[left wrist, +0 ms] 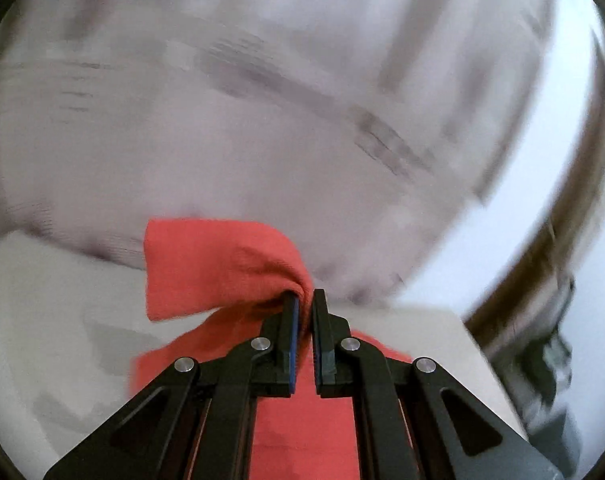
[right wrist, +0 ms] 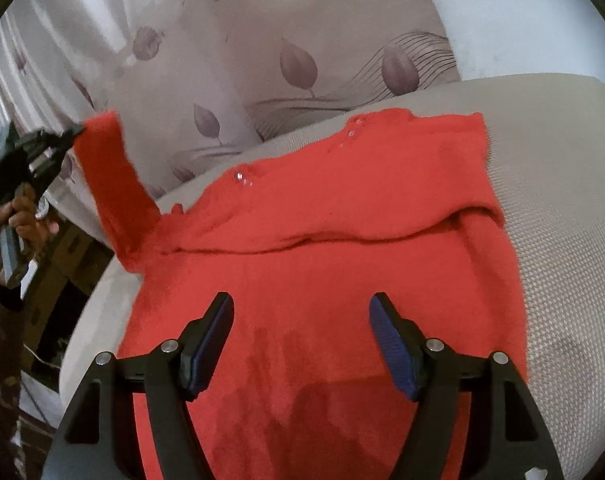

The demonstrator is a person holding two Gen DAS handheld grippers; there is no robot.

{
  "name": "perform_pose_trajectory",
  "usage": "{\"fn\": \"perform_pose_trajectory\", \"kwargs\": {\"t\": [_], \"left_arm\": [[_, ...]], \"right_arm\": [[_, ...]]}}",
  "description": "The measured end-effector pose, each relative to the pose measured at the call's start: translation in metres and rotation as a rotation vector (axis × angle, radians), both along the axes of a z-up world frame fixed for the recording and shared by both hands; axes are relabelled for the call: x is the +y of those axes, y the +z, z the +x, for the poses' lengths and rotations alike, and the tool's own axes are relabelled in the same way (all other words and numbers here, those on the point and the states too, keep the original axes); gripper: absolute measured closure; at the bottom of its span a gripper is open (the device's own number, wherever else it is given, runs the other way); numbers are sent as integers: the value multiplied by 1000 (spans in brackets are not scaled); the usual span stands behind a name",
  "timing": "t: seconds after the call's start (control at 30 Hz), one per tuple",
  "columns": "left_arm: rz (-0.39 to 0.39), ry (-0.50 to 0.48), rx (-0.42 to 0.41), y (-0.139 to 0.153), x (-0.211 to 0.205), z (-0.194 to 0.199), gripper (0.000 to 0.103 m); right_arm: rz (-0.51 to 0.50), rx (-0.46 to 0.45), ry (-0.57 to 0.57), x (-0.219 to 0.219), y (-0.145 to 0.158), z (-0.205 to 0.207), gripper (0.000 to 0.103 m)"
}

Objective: Fold small clothes

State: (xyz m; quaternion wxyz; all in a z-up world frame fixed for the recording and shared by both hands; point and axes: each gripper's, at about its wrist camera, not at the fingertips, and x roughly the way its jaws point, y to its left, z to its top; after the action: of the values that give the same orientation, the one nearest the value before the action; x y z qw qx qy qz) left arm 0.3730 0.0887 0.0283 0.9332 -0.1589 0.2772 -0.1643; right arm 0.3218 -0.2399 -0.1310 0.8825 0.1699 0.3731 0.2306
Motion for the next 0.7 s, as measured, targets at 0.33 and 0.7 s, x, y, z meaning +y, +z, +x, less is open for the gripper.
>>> {"fn": "perform_pose_trajectory", "kwargs": {"t": [0.33, 0.7], "left_arm": [[178, -263, 37, -87, -153, 7, 43], [89, 143, 125, -149, -11, -46, 21]], "right_arm": [[147, 6, -34, -26, -2, -3, 30], [54, -54, -22, -19, 38, 12, 29]]}}
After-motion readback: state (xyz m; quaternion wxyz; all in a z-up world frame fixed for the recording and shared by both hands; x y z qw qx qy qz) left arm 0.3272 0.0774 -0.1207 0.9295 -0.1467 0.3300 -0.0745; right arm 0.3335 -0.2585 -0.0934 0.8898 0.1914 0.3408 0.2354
